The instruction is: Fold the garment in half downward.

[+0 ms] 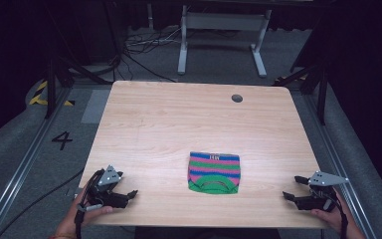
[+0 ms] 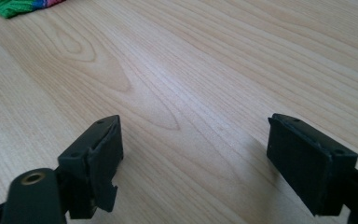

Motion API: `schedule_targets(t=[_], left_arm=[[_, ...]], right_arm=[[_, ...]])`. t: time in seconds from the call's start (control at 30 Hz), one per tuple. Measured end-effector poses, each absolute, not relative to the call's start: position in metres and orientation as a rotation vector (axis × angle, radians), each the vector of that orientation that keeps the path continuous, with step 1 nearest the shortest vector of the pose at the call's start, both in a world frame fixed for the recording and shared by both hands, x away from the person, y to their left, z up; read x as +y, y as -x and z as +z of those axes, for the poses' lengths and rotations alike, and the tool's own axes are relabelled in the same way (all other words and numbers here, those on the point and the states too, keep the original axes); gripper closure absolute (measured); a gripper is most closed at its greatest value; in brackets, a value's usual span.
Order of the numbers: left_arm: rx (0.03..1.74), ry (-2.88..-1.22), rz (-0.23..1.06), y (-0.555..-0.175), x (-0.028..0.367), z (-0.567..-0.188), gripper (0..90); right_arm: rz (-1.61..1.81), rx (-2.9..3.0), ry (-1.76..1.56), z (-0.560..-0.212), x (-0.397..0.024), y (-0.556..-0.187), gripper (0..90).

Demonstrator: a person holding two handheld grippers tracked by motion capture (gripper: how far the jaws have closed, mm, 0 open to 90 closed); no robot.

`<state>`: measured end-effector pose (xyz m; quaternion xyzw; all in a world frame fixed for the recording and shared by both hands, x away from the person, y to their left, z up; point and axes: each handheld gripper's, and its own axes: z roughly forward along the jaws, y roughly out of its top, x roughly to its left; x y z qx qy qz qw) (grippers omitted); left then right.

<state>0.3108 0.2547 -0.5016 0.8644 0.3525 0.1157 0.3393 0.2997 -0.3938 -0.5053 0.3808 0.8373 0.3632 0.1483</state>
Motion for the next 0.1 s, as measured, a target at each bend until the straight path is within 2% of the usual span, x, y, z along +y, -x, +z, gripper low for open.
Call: schedule_targets(t=[0.1], left_arm=[[0.919,-2.251,0.302,-0.3108,0.2547,-0.5016,14.1]], right_arm=[[1.045,2.408,-1.095,-0.5053,-0.3938,-0.2996,18.8]])
